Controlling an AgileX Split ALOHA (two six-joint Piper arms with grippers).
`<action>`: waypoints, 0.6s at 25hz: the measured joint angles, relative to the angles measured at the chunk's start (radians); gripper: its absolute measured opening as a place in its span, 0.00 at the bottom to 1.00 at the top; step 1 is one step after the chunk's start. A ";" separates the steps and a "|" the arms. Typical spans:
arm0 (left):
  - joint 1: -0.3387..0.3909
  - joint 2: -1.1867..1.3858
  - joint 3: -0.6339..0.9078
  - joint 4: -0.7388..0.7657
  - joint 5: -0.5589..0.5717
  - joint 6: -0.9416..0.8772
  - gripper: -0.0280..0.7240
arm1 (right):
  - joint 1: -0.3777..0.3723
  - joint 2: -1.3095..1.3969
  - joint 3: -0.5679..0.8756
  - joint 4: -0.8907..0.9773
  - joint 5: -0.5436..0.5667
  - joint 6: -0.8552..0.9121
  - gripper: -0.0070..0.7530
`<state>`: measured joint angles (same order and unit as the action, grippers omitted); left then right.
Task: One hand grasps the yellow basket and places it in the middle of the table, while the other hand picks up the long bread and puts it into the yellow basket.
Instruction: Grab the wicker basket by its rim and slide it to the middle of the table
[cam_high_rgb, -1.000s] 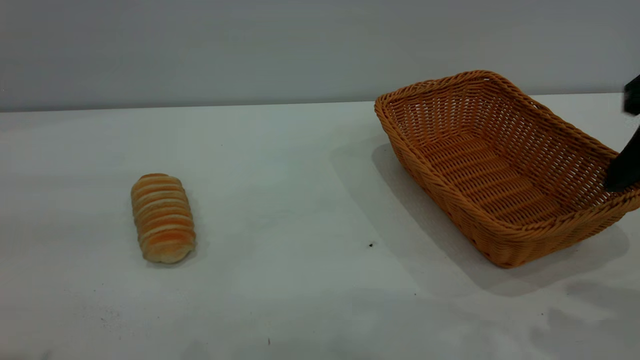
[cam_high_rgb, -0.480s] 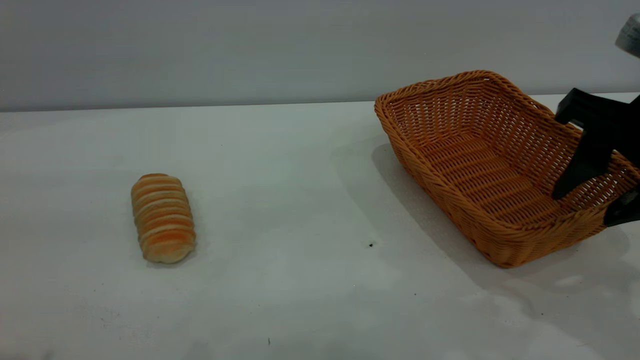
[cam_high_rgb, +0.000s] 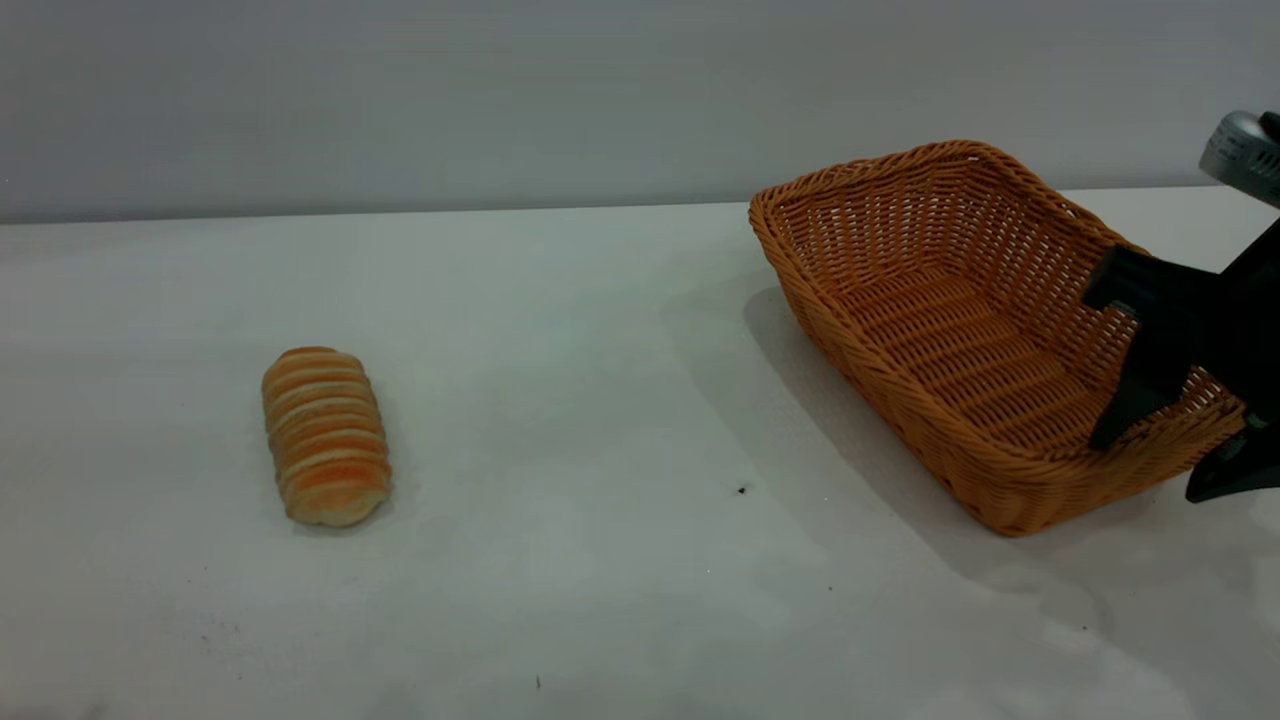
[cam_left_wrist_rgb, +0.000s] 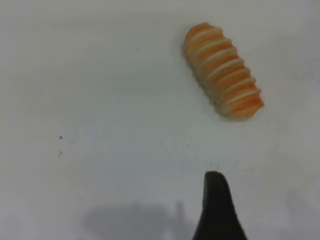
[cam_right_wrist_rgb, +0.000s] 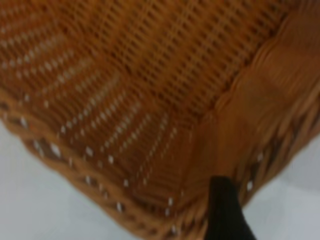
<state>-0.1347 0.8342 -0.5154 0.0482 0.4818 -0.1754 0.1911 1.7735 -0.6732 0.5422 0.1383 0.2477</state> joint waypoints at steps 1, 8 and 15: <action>0.000 0.000 0.000 0.000 0.001 0.000 0.77 | 0.000 0.018 -0.012 0.003 -0.003 0.000 0.68; 0.000 0.000 0.000 0.000 0.002 0.000 0.77 | -0.001 0.143 -0.106 0.009 0.021 -0.002 0.66; 0.000 0.000 0.000 0.000 0.002 0.000 0.77 | -0.001 0.161 -0.121 0.018 0.006 -0.006 0.27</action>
<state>-0.1347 0.8342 -0.5154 0.0482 0.4839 -0.1754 0.1899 1.9348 -0.7940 0.5599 0.1442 0.2421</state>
